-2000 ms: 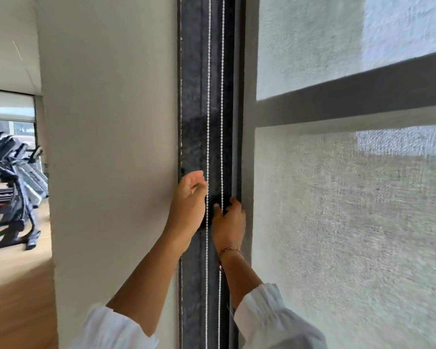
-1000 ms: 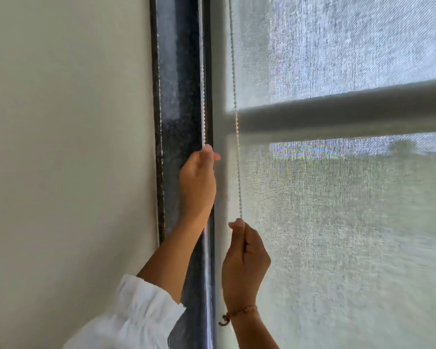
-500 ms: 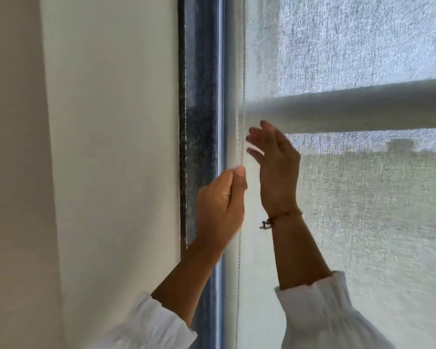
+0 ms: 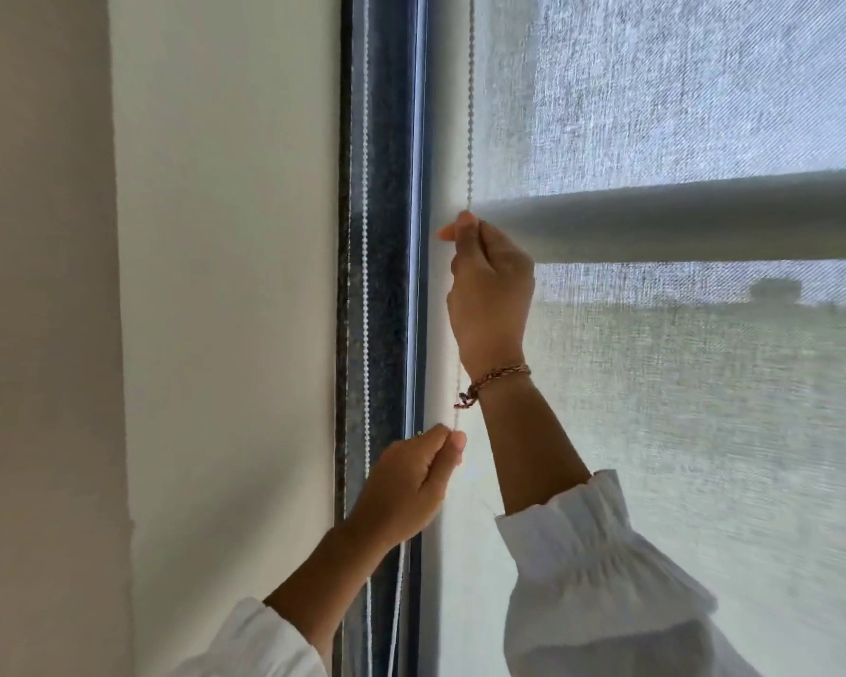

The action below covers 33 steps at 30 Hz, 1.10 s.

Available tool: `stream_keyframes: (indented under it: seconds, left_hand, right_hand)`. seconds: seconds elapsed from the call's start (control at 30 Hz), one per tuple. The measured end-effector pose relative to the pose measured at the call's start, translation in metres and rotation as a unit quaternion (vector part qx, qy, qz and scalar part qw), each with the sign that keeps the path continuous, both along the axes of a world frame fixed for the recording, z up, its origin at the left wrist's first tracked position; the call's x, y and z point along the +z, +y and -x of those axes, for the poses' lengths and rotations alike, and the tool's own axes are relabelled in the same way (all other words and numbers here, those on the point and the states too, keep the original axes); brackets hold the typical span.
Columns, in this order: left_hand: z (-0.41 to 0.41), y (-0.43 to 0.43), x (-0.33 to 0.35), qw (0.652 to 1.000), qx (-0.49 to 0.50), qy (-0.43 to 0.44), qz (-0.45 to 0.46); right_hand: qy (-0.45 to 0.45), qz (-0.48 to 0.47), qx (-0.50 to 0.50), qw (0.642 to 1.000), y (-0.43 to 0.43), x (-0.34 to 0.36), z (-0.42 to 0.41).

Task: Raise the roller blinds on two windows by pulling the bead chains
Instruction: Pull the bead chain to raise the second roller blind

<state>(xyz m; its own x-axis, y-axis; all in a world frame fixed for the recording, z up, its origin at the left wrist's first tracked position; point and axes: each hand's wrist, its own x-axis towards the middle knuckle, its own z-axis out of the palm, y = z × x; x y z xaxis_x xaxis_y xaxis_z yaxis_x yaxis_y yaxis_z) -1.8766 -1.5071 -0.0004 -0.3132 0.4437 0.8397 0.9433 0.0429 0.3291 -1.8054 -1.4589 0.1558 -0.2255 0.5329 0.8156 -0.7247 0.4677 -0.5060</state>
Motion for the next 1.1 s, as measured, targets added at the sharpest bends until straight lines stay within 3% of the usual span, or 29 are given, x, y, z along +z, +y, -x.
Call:
stream_keyframes:
  seconds: [0.07, 0.2, 0.4, 0.6, 0.77, 0.9, 1.03, 1.1]
  left_hand:
    - [-0.008, -0.002, 0.019, 0.997, -0.028, -0.065, 0.011]
    - [-0.033, -0.004, 0.078, 0.95, -0.124, -0.261, -0.118]
    - [-0.09, -0.024, 0.173, 0.874, -0.291, -0.333, -0.201]
    - [-0.162, -0.034, 0.225, 0.873, -0.326, -0.317, -0.179]
    - [-0.202, -0.025, 0.227, 0.886, -0.19, -0.292, -0.306]
    - [-0.227, -0.031, 0.215, 0.867, -0.212, -0.241, -0.382]
    - [-0.239, -0.039, 0.198, 0.883, -0.161, -0.209, -0.387]
    - [-0.238, -0.039, 0.176, 0.897, -0.119, -0.208, -0.37]
  right_hand:
    - [0.033, -0.013, -0.016, 0.999, 0.0, 0.0, -0.01]
    - [0.064, -0.031, -0.037, 0.997, -0.001, -0.005, -0.03]
    - [0.073, -0.06, -0.055, 0.994, -0.001, -0.025, -0.068]
    - [0.067, -0.101, -0.086, 0.989, -0.011, -0.088, -0.094]
    - [0.052, -0.145, -0.102, 0.983, -0.03, -0.127, -0.124]
    - [0.017, -0.176, -0.048, 0.983, -0.032, -0.122, -0.143]
    - [-0.063, 0.009, 0.193, 0.979, -0.02, -0.103, -0.167]
    - [-0.06, 0.08, 0.232, 0.968, -0.01, -0.084, -0.177]
